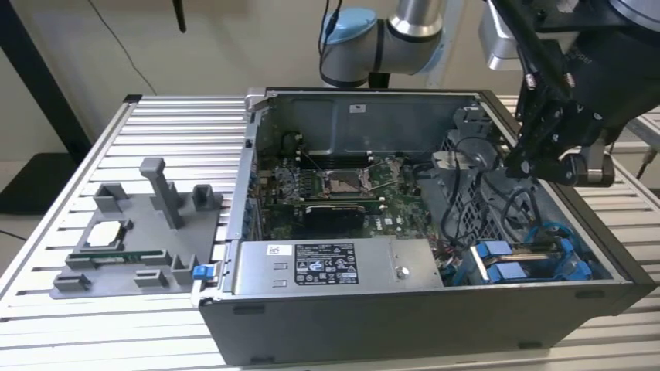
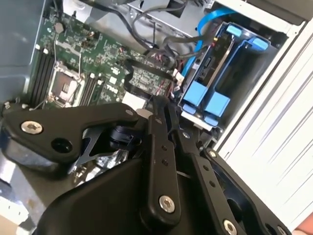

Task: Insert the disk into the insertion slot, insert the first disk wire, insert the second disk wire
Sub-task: 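Insert the second disk wire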

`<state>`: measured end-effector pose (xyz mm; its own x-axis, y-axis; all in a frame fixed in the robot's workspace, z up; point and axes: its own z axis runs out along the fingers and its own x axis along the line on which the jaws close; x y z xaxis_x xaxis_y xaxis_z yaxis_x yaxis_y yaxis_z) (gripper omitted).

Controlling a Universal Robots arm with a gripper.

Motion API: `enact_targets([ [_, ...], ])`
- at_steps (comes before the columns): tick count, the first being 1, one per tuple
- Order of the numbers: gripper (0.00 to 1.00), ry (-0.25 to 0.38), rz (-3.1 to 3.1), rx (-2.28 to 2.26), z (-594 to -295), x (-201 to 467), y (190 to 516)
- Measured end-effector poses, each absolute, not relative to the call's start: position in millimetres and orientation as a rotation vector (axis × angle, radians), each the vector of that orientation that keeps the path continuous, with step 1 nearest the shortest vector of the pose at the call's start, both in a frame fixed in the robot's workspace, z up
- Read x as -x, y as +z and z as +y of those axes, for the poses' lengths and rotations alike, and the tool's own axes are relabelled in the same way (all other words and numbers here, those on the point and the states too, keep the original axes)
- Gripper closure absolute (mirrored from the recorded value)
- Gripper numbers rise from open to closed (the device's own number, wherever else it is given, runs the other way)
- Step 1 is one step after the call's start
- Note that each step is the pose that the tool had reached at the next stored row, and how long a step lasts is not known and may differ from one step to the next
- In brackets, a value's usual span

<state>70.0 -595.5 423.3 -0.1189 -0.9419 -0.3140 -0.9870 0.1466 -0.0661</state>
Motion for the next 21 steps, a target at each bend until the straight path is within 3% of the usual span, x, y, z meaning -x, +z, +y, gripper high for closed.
enact_targets([
  [14, 1.0, 0.108, 2.159, 1.902, -595, -68, 416],
  [21, 1.0, 0.082, 2.155, 1.904, -593, -69, 406],
])
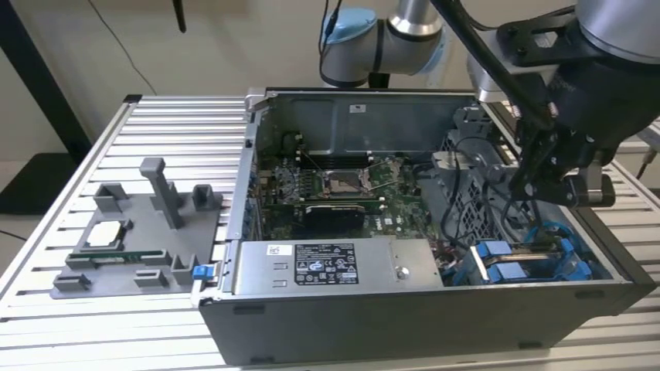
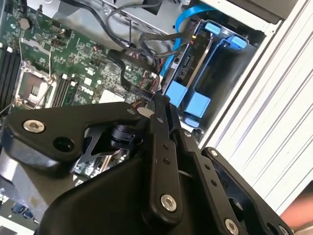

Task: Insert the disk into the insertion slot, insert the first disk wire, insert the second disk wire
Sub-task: 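Insert the second disk wire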

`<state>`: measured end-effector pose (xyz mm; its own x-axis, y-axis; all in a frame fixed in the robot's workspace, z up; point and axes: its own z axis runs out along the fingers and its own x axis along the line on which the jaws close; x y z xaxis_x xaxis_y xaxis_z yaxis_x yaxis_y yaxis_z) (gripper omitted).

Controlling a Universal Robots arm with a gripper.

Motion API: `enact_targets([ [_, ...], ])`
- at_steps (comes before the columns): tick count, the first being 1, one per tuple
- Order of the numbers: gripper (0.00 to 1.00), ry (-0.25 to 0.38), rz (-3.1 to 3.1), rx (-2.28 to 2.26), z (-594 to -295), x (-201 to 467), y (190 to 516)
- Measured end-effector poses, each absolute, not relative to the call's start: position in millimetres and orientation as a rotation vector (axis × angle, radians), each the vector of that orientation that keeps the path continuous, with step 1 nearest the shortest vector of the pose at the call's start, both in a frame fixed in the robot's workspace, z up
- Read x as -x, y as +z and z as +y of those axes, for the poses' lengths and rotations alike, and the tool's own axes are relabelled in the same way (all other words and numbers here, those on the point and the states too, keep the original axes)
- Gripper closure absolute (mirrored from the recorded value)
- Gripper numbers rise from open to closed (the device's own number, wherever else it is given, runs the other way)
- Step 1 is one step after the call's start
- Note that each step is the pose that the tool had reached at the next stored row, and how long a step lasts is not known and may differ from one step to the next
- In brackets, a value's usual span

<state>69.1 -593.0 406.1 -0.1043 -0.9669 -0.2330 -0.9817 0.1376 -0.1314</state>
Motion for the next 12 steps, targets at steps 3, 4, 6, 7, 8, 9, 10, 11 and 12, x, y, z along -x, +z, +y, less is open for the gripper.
enact_targets([
  [3, 1.0, 0.074, 2.158, 1.908, -592, -70, 401],
  [4, 1.0, 0.072, 2.159, 1.909, -592, -70, 399],
  [6, 1.0, 0.067, 2.16, 1.911, -591, -71, 396],
  [7, 1.0, 0.065, 2.161, 1.911, -591, -71, 394],
  [8, 1.0, 0.065, 2.161, 1.911, -591, -71, 393],
  [9, 1.0, 0.064, 2.161, 1.911, -591, -71, 393],
  [10, 1.0, 0.064, 2.16, 1.912, -591, -71, 393],
  [11, 1.0, 0.064, 2.16, 1.912, -591, -71, 393],
  [12, 1.0, 0.064, 2.16, 1.912, -591, -71, 393],
])
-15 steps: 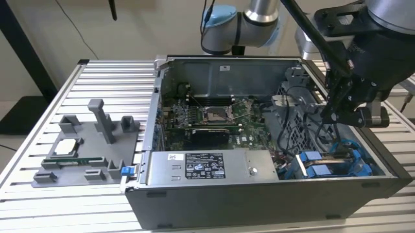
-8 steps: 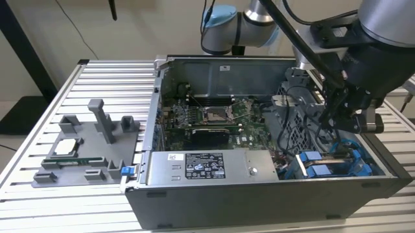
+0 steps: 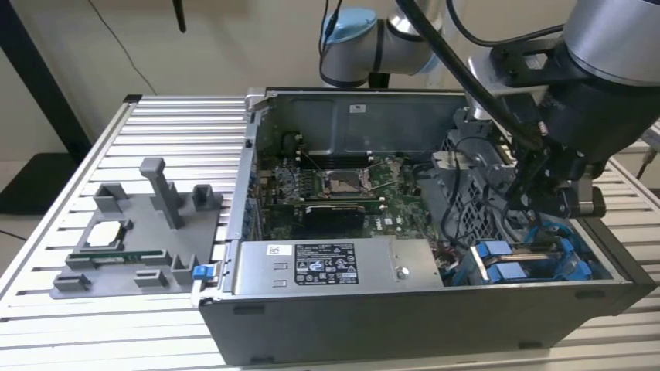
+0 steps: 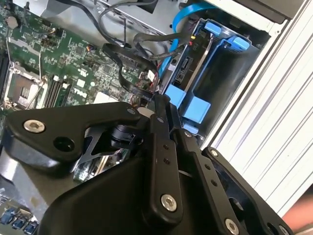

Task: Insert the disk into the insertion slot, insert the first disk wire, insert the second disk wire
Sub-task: 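Insert the second disk wire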

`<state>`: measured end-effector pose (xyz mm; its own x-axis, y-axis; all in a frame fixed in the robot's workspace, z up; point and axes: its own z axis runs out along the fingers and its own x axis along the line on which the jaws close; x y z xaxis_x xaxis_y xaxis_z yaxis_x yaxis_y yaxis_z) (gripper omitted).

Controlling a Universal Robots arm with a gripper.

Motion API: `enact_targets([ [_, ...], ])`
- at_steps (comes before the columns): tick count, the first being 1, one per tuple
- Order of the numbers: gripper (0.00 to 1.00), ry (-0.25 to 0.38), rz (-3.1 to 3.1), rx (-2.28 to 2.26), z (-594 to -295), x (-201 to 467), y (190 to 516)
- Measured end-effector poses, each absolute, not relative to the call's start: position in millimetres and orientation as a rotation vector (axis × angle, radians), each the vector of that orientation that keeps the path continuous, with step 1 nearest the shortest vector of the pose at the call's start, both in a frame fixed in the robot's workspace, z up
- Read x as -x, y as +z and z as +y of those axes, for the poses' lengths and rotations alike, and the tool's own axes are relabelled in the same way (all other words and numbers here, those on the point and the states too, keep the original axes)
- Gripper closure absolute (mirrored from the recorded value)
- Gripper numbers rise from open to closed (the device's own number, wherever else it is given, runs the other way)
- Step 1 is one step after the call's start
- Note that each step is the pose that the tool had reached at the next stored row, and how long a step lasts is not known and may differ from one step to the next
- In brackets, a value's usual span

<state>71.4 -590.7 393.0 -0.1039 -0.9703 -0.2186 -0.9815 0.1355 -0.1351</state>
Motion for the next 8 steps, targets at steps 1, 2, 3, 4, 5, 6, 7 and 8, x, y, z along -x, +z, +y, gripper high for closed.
enact_targets([
  [1, 1.0, 0.064, 2.161, 1.912, -590.7, -71.4, 392.9],
  [2, 1.0, 0.064, 2.16, 1.912, -590.7, -71.4, 392.8],
  [3, 1.0, 0.064, 2.16, 1.912, -590.7, -71.4, 392.4],
  [4, 1.0, 0.064, 2.161, 1.912, -590.7, -71.4, 391.8],
  [5, 1.0, 0.063, 2.161, 1.912, -590.7, -71.4, 391.1],
  [6, 1.0, 0.062, 2.161, 1.913, -590.7, -71.4, 390.4],
  [7, 1.0, 0.062, 2.161, 1.913, -590.7, -71.4, 390.0],
  [8, 1.0, 0.062, 2.161, 1.913, -590.7, -71.4, 389.8],
])
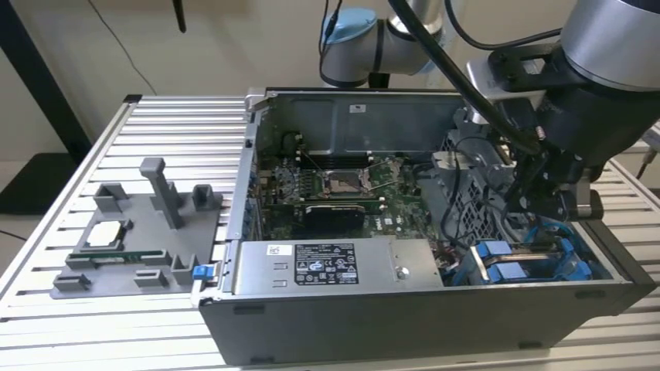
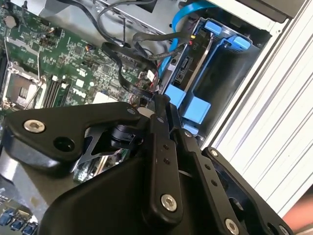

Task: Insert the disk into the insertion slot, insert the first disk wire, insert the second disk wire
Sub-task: 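Insert the second disk wire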

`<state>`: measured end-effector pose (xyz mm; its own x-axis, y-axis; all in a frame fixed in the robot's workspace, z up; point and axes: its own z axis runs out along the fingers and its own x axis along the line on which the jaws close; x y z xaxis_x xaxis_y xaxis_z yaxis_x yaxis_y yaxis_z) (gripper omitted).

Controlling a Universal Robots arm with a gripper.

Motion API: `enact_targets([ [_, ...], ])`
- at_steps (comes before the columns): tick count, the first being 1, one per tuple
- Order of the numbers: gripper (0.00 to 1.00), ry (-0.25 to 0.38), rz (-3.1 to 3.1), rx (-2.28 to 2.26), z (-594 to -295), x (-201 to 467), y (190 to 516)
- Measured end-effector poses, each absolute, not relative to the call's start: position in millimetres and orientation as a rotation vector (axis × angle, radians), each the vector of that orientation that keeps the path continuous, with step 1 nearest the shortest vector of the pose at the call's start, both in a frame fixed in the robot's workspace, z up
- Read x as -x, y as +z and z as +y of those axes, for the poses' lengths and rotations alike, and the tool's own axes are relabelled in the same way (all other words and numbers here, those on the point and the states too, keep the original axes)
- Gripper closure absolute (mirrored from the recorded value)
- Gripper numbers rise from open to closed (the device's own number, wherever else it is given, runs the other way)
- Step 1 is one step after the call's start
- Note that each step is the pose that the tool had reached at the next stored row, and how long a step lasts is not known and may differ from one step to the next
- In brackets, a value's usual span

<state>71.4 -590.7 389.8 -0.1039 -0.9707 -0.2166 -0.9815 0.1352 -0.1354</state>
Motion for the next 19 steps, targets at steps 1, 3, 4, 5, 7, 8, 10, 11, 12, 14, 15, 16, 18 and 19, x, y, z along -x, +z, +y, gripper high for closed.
enact_targets([
  [1, 1.0, 0.062, 2.161, 1.913, -590.8, -71.4, 389.8],
  [3, 1.0, 0.062, 2.161, 1.913, -590.7, -71.4, 389.7],
  [4, 1.0, 0.062, 2.161, 1.913, -590.7, -71.4, 389.6],
  [5, 1.0, 0.062, 2.161, 1.913, -590.7, -71.4, 389.4],
  [7, 1.0, 0.062, 2.161, 1.913, -590.7, -71.4, 389.4],
  [8, 1.0, 0.062, 2.161, 1.913, -590.8, -71.4, 389.4],
  [10, 1.0, 0.062, 2.161, 1.913, -590.7, -71.4, 389.4],
  [11, 1.0, 0.062, 2.161, 1.913, -590.7, -71.4, 389.3],
  [12, 1.0, 0.062, 2.161, 1.913, -590.7, -71.4, 389.3],
  [14, 1.0, 0.062, 2.161, 1.913, -590.7, -71.4, 388.7],
  [15, 1.0, 0.062, 2.161, 1.913, -590.7, -71.4, 388.0],
  [16, 1.0, 0.061, 2.161, 1.913, -590.7, -71.5, 387.1],
  [18, 1.0, 0.057, 2.16, 1.912, -590.7, -71.3, 384.7],
  [19, 1.0, 0.054, 2.159, 1.912, -590.7, -71.4, 383.4],
])
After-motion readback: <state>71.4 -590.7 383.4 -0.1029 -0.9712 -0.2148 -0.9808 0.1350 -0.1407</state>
